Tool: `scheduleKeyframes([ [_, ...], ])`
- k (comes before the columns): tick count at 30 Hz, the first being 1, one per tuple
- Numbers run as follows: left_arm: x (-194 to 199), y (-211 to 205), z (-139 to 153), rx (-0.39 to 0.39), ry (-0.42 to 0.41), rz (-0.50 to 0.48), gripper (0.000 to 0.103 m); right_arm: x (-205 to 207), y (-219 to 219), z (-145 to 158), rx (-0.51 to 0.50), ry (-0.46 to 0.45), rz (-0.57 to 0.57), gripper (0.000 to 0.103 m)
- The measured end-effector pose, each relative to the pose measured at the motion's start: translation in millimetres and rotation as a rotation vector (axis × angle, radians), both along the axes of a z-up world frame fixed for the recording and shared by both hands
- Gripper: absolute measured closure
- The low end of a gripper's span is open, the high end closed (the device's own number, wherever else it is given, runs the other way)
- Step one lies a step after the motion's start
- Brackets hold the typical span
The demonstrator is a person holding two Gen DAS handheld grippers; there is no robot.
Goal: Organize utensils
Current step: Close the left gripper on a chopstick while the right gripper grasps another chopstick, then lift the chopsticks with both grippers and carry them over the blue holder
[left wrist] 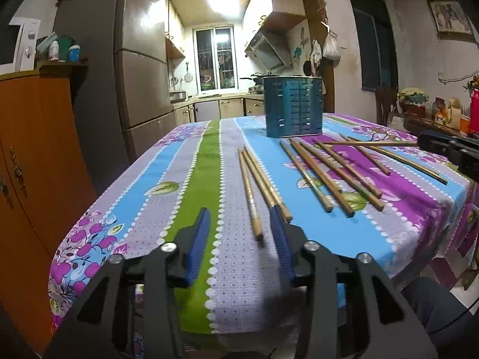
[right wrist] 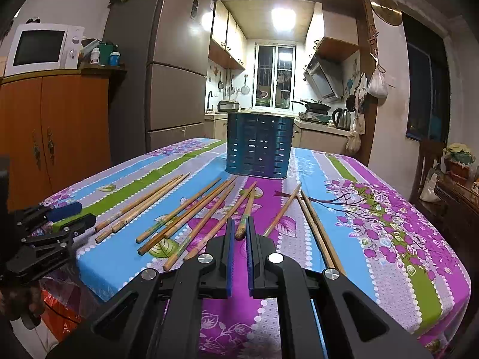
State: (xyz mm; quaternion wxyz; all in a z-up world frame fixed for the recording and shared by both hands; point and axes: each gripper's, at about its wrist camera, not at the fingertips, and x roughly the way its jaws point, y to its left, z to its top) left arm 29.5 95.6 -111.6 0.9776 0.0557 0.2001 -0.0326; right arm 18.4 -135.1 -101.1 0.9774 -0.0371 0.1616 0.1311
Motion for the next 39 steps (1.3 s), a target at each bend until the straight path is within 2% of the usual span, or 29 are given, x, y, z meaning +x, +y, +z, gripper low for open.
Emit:
scheduleKeyframes([
  [5,9,-7,-7,0.017,0.035,-0.009,0.062,0,1,0,0.0,0.002,0.004,0.095],
  [10,13,-3,-9,0.007,0.048,-0.005,0.086,4,-2,-1,0.003,0.01,-0.003,0.095],
  [18,16,-14,-13,0.038,0.059,-0.027,0.086,10,1,-4,0.007,0.024,0.006,0.095],
  [24,21,-9,-17,0.02,0.046,-0.021,0.084,15,-1,-6,0.008,0.031,0.003,0.095],
  [27,19,-12,-19,0.03,0.025,-0.015,0.087,16,-2,-8,0.01,0.035,0.001,0.095],
  [30,16,-14,-19,0.038,0.021,-0.007,0.097,14,-4,-8,0.014,0.024,-0.004,0.095],
  [34,15,-14,-16,0.041,0.019,0.006,0.098,12,-7,-2,0.014,0.003,-0.006,0.095],
  [39,6,-15,7,0.054,-0.042,-0.001,0.098,6,-13,11,0.013,-0.041,-0.008,0.095],
])
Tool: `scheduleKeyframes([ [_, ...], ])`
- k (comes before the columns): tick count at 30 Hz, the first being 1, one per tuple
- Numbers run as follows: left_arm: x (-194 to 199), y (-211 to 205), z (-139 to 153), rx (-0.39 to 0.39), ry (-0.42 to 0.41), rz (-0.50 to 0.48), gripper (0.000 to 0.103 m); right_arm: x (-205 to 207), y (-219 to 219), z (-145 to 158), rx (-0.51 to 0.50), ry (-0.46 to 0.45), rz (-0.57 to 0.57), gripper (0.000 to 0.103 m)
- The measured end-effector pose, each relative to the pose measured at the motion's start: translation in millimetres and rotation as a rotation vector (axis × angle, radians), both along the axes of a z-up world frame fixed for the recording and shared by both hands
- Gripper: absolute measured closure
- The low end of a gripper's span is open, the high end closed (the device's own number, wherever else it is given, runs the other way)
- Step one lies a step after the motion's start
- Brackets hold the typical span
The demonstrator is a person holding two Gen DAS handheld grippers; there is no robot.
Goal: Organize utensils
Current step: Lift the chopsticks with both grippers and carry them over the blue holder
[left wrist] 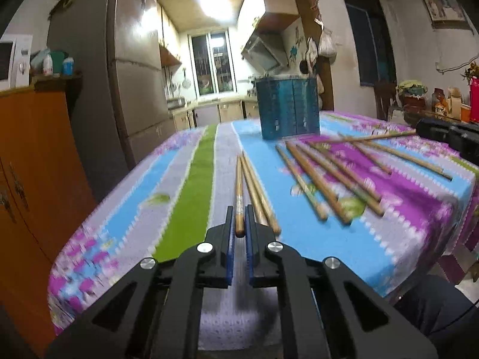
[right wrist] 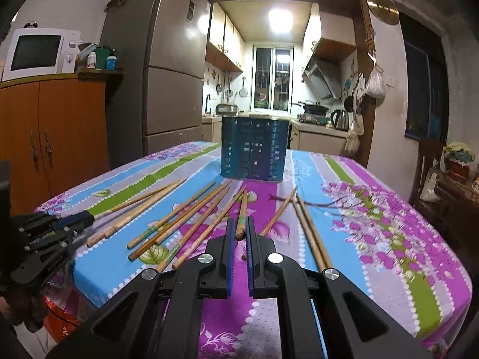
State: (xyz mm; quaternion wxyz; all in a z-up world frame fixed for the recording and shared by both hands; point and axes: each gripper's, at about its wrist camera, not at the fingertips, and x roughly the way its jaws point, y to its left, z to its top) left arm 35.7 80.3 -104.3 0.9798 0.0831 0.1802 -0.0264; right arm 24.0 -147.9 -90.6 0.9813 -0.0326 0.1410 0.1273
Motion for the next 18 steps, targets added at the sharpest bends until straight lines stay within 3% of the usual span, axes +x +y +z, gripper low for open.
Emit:
scheduleKeyframes([
  [9,2,-5,62,0.001,-0.158,-0.032,0.098,3,-10,46,0.0,-0.106,0.042,0.095],
  [13,15,-8,87,0.002,-0.224,-0.047,0.098,21,-21,77,0.04,-0.128,0.071,0.095],
  [18,52,-6,118,-0.025,-0.246,-0.07,0.098,55,-28,110,0.055,-0.119,0.101,0.095],
])
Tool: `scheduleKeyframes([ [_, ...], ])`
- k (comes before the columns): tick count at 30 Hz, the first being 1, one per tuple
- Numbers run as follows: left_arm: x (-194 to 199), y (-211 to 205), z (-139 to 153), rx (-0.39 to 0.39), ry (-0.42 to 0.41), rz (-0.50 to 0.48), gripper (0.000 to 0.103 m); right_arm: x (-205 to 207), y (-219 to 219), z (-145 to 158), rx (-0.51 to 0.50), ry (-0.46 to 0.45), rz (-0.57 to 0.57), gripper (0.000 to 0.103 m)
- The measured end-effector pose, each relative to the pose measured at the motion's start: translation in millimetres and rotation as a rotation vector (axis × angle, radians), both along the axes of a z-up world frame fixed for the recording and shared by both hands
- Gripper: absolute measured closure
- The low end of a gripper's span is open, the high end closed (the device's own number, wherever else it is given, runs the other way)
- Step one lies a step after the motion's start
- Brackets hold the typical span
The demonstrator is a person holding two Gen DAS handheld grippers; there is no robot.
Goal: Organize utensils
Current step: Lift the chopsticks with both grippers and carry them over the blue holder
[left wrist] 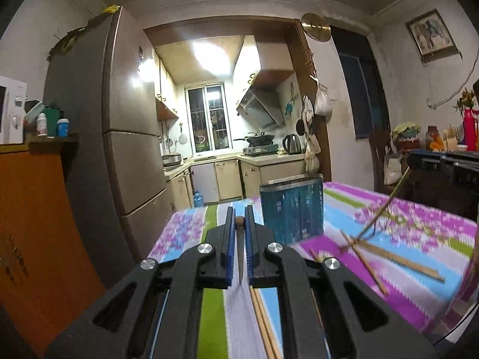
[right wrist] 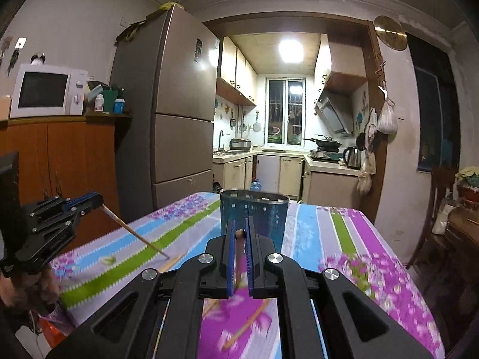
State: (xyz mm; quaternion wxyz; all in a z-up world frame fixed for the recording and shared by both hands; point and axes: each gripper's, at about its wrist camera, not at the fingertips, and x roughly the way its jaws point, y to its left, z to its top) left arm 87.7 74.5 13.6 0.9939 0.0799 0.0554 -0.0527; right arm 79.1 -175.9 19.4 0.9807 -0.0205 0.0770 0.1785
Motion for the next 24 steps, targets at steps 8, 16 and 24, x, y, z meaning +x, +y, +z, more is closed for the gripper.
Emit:
scheduleKeyframes([
  [8,44,-12,52,0.023,0.02,-0.046,0.098,53,-2,28,0.004,0.05,0.033,0.095],
  [16,72,-23,82,-0.014,0.081,-0.105,0.098,80,-17,52,0.001,0.077,0.006,0.095],
  [24,92,-56,113,-0.027,0.085,-0.153,0.098,99,-20,92,0.026,0.049,0.012,0.095],
])
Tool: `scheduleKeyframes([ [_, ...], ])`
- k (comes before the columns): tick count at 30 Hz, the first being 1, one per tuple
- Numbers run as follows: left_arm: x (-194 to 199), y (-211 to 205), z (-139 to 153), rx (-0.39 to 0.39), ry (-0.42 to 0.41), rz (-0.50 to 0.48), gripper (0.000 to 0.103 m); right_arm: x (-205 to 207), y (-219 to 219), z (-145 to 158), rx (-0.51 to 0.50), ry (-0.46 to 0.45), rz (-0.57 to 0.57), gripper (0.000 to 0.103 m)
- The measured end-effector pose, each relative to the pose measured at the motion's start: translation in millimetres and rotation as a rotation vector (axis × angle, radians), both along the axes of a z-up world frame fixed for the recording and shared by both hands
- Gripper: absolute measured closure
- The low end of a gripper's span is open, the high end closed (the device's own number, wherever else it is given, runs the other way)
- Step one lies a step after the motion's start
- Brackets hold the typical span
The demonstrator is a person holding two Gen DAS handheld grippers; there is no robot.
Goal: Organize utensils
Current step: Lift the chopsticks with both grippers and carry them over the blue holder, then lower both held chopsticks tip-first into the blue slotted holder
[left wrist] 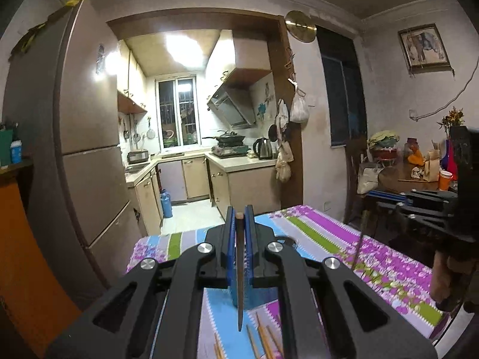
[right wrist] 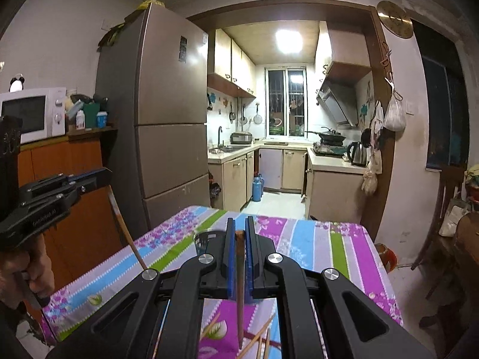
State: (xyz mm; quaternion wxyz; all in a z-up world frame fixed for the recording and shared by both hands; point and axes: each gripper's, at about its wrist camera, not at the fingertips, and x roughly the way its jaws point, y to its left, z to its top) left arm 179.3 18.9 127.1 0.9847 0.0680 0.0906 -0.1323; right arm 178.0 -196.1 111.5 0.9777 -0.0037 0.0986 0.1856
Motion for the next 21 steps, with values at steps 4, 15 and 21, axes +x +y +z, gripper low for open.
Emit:
scheduleKeyframes([
  [4,8,-9,19,-0.005,0.001,-0.004,0.098,10,1,18,0.01,-0.02,0.007,0.095],
  [15,39,0,70,-0.085,-0.031,0.013,0.098,45,2,88,0.027,-0.09,-0.003,0.095],
  [21,65,-5,83,-0.113,-0.049,0.023,0.098,79,8,106,0.03,-0.087,-0.014,0.095],
])
